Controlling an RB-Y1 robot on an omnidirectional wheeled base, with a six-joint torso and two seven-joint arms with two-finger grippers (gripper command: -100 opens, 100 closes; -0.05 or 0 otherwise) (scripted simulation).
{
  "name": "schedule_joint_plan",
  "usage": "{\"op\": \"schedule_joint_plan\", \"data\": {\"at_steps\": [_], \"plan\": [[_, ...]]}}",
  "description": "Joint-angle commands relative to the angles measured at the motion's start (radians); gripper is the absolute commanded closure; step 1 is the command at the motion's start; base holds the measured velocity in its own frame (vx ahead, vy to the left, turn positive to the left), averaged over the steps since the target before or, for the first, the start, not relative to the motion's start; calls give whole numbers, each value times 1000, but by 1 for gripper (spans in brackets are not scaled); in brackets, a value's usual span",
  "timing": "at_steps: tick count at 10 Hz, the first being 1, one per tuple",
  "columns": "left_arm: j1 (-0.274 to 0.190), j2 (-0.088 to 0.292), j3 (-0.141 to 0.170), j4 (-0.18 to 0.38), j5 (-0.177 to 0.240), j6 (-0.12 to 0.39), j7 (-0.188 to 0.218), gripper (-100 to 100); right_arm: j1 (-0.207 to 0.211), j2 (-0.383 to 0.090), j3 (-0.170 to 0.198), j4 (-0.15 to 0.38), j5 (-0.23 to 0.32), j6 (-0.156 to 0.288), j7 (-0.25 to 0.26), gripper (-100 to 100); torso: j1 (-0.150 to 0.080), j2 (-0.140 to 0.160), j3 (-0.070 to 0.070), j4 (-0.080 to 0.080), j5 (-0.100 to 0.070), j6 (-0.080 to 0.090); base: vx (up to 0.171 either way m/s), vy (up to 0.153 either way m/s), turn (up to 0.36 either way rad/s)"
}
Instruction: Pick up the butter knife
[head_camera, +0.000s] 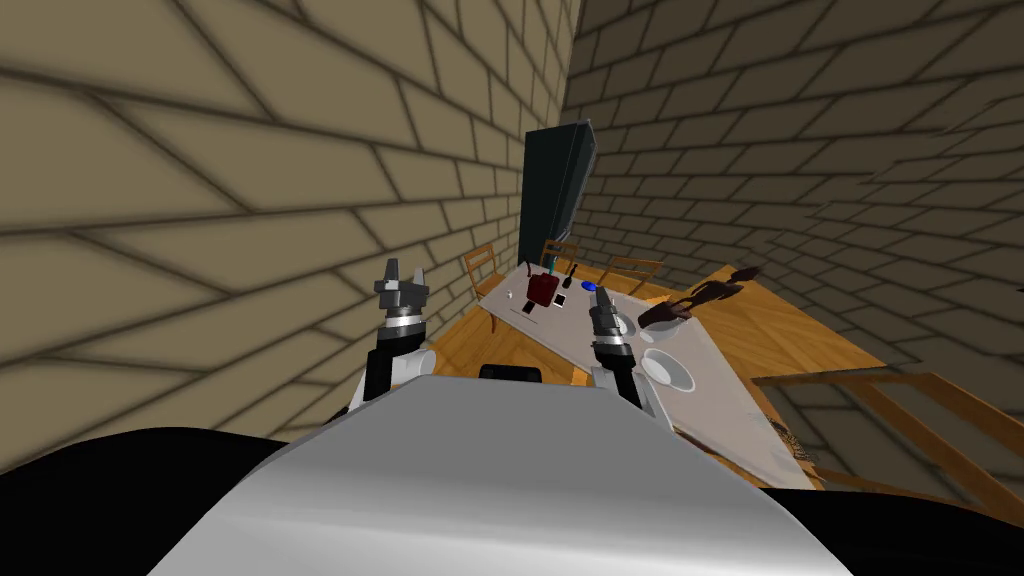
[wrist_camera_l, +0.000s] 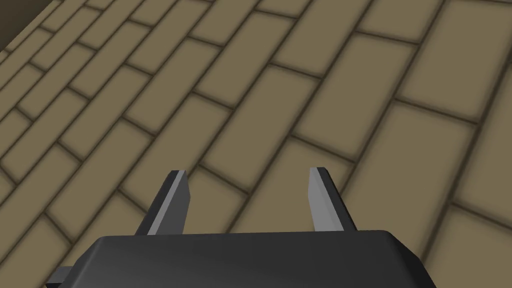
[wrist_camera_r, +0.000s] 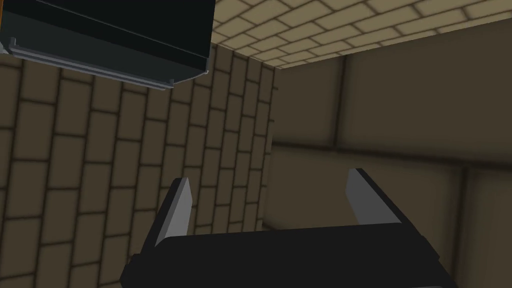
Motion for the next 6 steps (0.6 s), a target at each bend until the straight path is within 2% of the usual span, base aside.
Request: {"op": "schedule_joint_plan", "data": {"at_steps": [1,4,5,6], "plan": [[0,0,0,0,0,0,0,0,-3,-27,-12,35,47,16,9,-100,0,0,0,0,0,0,-32,40,323],[0,0,0,0,0,0,0,0,-19,-74,-35,136,141,41,35,-100,2,2,1,0,0,0,-50,70,306],[0,0,0,0,0,0,0,0,-19,-74,-35,136,155,41,35,-100,3,2,1,1,1,0,-49,58,139],[0,0,0,0,0,0,0,0,-25,-89,-44,171,194,50,44,-100,1,2,1,1,1,1,-40,48,271]]}}
